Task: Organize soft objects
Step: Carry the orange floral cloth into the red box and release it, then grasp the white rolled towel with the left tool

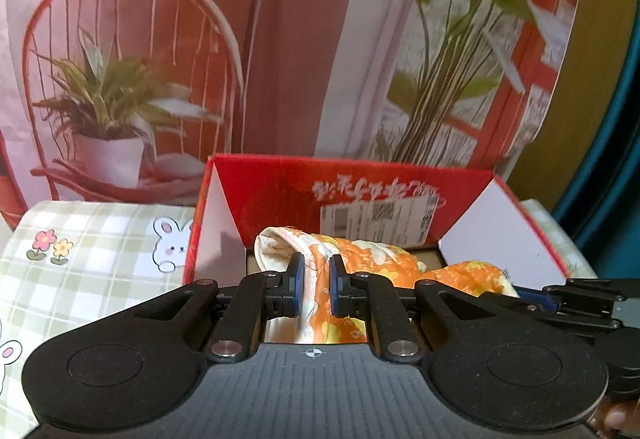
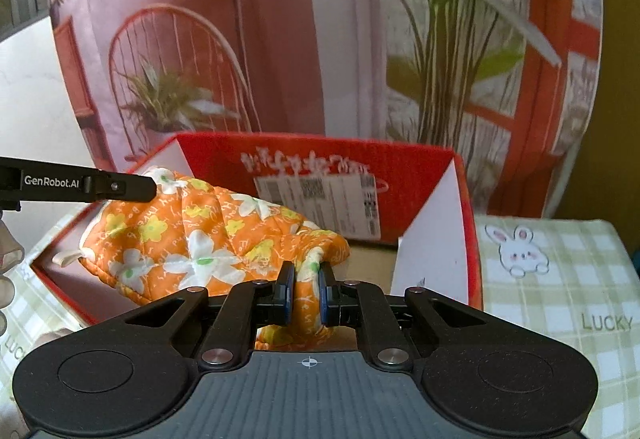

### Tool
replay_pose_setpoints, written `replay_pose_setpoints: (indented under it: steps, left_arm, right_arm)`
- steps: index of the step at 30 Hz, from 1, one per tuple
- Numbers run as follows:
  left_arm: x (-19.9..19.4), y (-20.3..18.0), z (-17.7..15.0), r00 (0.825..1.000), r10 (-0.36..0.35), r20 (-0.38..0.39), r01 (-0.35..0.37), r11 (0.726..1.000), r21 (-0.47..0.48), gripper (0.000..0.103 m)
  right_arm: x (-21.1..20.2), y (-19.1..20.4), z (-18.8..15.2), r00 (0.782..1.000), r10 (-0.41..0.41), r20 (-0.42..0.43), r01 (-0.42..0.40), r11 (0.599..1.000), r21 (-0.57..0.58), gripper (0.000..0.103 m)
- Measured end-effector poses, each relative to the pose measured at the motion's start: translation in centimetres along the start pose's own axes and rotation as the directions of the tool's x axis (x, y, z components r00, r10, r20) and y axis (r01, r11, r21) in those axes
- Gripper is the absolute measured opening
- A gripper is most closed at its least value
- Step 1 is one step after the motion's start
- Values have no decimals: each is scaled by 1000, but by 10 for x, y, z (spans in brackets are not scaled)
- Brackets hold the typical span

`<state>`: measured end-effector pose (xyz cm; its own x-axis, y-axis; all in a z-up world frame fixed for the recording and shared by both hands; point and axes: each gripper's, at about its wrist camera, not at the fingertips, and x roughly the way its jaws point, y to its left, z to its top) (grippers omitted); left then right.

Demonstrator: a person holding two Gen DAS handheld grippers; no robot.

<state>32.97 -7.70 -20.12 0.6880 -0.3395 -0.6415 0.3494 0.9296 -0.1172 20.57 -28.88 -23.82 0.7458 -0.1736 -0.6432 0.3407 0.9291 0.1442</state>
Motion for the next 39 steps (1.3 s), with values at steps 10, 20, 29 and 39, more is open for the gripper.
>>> replay_pose_setpoints:
  steps: [10,20,29,39]
  left_arm:
    - [-8,8,-2,999,1,-52,-1,1000,-8,39]
    - [-84,13,-34,1000,17,8,-16,999,-36,39]
    - [-109,10,-66,1000,1,1,-1,996,-94,39]
    - [-96,15,-94,996,6,-88,-19,989,-145,40]
  right_arm:
    - [-1,-3,-6,997,-47,-55,48,999,20,22]
    - [-66,-2,-15,996,-14,82,12,1000,23,24]
    - [-108,-4,-32,990,-1,143,-2,1000,18,29]
    - [-111,-6,-62,992,-21,126,17,999,31,41]
